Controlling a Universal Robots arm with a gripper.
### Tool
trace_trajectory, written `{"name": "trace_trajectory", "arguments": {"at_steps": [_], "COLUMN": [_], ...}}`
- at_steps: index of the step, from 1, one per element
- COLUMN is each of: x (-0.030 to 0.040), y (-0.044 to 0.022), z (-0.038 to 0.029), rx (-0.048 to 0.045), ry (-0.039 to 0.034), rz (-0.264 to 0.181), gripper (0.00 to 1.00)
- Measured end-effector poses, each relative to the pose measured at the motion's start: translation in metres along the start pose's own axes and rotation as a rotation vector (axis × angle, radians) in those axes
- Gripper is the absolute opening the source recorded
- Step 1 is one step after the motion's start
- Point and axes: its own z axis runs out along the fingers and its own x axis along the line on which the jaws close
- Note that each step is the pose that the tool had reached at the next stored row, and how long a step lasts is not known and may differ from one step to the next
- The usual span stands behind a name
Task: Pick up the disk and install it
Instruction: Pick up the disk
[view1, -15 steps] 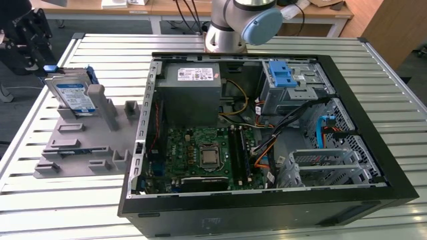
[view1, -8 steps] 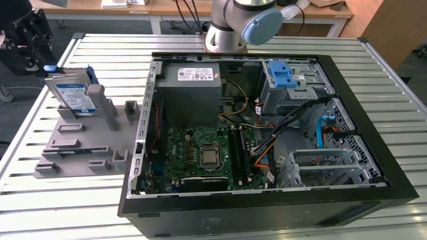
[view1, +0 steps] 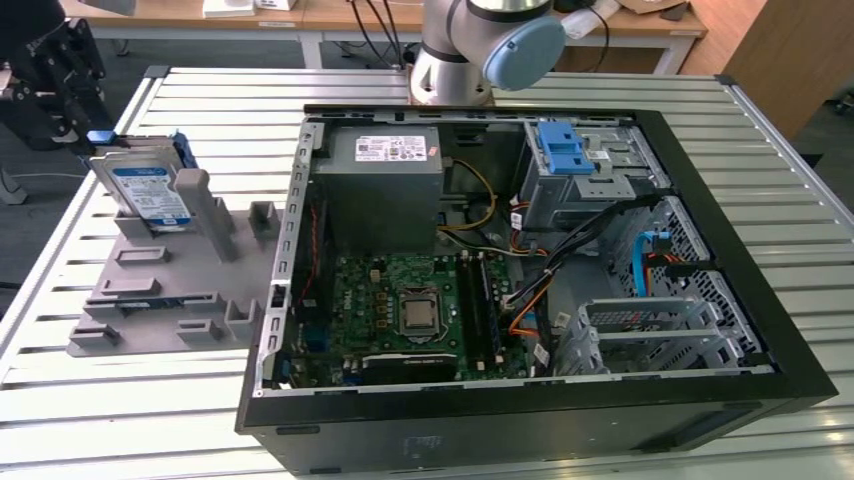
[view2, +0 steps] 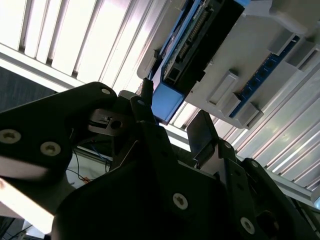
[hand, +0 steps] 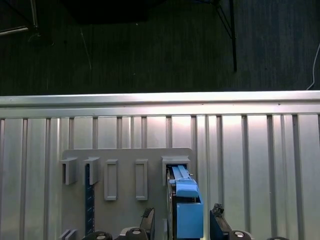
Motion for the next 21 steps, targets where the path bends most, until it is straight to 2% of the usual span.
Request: {"name": "trace_trajectory", "arguments": {"at_steps": [7,11,16,21], "x": [-0.0002,-0.0002,-0.0001,0.0], "y": [0.0002,0.0013,0.0014,0.0014], "z": [0.006,0.011,0.017,0.0199], "rx": [0.0004,0.0047,0.0058,0.0056], "ry": [0.0001,-0.0001,-0.0001,0.0], "rz": [0.0,0.0,0.0,0.0], "gripper": [0.55,0.55,0.55,0.53]}}
